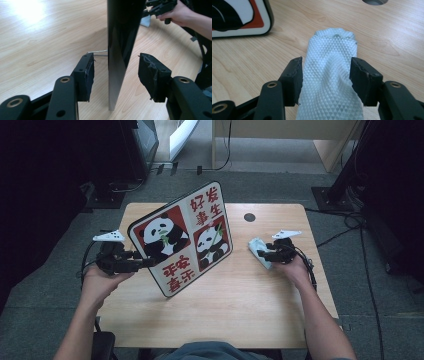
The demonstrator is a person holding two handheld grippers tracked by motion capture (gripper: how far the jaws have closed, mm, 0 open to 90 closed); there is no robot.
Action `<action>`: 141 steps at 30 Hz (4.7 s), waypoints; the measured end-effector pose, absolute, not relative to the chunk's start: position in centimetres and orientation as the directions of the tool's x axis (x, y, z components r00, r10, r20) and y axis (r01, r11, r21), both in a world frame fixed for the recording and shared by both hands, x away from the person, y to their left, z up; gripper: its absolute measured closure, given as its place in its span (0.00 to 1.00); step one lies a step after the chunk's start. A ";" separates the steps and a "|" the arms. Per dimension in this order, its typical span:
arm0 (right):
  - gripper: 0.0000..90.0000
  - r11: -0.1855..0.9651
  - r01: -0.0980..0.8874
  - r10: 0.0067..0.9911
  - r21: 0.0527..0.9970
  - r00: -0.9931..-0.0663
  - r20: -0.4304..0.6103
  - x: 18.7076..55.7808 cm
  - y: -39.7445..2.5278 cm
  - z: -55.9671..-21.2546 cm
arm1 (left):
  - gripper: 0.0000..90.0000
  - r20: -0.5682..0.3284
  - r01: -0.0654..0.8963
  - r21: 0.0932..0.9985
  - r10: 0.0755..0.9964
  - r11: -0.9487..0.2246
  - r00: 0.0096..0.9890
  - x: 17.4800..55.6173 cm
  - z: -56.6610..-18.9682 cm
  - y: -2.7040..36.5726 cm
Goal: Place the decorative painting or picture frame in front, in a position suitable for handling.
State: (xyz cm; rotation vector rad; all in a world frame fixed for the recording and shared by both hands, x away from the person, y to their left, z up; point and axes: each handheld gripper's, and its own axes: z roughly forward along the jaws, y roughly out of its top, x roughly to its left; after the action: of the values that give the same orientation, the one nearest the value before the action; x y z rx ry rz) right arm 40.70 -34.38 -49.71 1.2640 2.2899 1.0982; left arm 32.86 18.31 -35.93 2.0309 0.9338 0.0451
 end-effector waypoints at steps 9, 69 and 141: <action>0.53 0.314 0.612 0.819 0.726 -0.561 0.119 41.3 -34.5 -50.0 | 0.51 -0.272 0.568 0.757 0.634 -0.324 0.724 32.1 -37.2 18.4; 0.86 0.298 0.597 0.725 0.745 -0.649 0.229 40.7 -32.1 -45.0 | 0.85 -0.347 0.579 0.766 0.580 -0.279 0.737 33.0 -39.2 18.5; 0.86 0.274 0.327 0.557 0.904 -0.820 0.128 45.7 -23.2 -30.5 | 0.88 -0.327 0.562 0.762 0.559 -0.321 0.762 32.3 -38.9 18.1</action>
State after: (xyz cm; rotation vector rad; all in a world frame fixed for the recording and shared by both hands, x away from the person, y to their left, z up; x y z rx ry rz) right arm 45.68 -23.20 -30.49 0.8228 2.3267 1.5704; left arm 32.34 18.13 -38.93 1.9919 0.8457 -0.0044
